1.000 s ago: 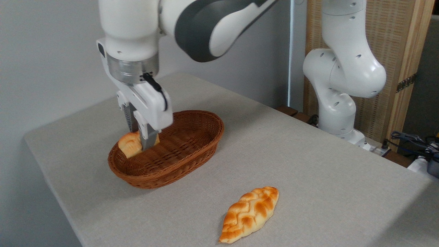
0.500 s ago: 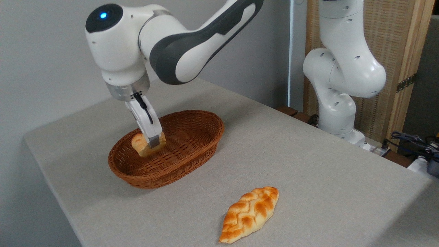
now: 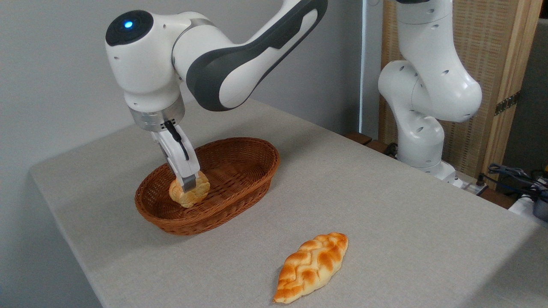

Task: Put bread into the basket
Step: 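Lower the roll into the basket and open the gripper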

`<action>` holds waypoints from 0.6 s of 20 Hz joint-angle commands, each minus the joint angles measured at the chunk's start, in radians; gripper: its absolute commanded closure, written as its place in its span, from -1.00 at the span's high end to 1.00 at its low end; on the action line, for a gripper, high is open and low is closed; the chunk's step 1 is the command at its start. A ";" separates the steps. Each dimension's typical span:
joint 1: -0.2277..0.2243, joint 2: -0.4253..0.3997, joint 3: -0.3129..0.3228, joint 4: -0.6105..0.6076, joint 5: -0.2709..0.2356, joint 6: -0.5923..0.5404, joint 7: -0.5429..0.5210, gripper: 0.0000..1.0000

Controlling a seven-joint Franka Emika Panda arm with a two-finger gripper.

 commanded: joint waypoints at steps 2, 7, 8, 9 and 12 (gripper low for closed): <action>0.004 -0.037 0.050 0.018 0.008 0.001 0.045 1.00; 0.007 -0.041 0.066 0.020 0.036 0.000 0.045 1.00; 0.007 -0.041 0.075 0.024 0.036 0.000 0.041 1.00; 0.009 -0.041 0.087 0.043 0.038 -0.002 0.038 1.00; 0.010 -0.060 0.112 0.090 0.111 -0.022 0.019 1.00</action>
